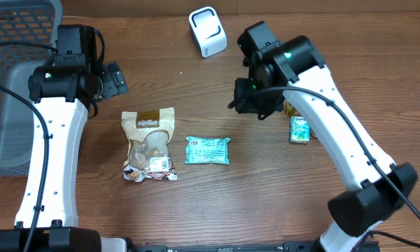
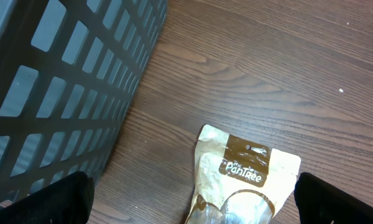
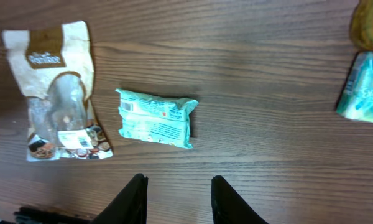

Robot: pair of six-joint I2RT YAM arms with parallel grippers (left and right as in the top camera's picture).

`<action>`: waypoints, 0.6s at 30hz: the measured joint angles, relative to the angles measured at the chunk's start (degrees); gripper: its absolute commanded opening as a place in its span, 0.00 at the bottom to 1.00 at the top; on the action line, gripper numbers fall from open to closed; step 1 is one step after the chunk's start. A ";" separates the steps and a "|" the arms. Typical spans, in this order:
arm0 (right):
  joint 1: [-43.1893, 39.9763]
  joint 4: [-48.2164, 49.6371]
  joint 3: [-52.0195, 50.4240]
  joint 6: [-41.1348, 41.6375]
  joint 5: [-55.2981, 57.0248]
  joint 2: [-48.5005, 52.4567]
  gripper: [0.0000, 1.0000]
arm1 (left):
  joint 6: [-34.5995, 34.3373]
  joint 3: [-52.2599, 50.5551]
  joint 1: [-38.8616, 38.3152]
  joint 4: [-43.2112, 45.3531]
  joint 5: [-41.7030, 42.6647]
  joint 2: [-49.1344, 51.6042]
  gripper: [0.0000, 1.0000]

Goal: Scan the item barcode

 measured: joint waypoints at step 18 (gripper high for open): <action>14.56 1.16 -3.65 5.99 7.65 -5.81 0.34 | 0.00 0.00 0.00 0.00 0.00 0.00 0.99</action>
